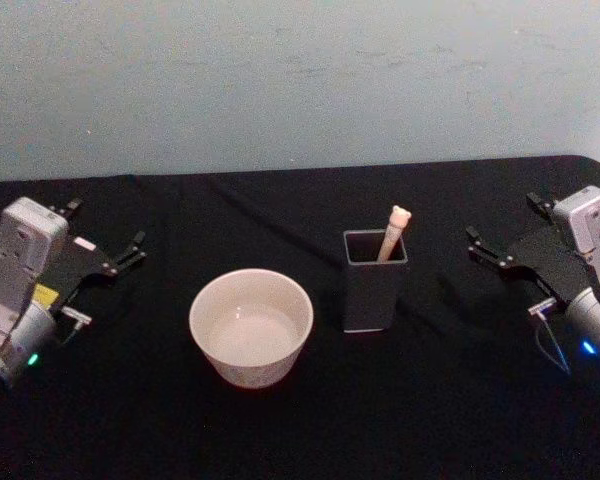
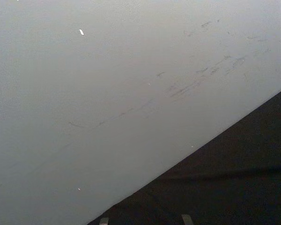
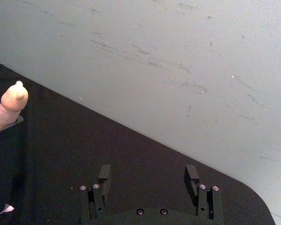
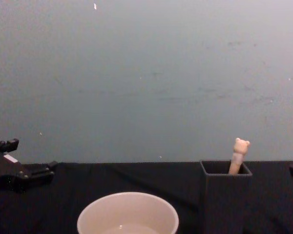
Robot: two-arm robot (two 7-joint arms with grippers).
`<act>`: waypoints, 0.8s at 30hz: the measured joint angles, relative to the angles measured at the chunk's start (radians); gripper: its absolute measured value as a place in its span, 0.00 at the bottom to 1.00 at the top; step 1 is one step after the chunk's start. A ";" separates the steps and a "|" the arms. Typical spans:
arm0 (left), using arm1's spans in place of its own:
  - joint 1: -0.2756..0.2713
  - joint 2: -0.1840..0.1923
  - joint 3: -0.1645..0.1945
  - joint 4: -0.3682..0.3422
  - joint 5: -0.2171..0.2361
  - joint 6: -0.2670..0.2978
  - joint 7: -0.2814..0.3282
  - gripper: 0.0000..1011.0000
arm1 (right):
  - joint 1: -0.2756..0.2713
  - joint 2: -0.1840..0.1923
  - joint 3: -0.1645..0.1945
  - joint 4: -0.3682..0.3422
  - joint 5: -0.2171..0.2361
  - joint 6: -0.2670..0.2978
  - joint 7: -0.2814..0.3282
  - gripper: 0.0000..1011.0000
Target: Pick up the stirring spoon with one hand, stir inside the cup, then place it back in its original position.
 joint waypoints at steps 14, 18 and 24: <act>0.000 0.000 0.000 0.000 0.000 0.000 0.000 0.99 | 0.000 0.000 0.000 0.000 0.000 0.000 0.000 0.99; 0.000 0.000 0.000 0.000 0.000 0.000 0.000 0.99 | 0.000 0.000 0.000 0.000 0.000 0.000 0.000 0.99; 0.000 0.000 0.000 0.000 0.000 0.000 0.000 0.99 | 0.000 0.000 0.000 0.000 0.000 0.000 0.000 0.99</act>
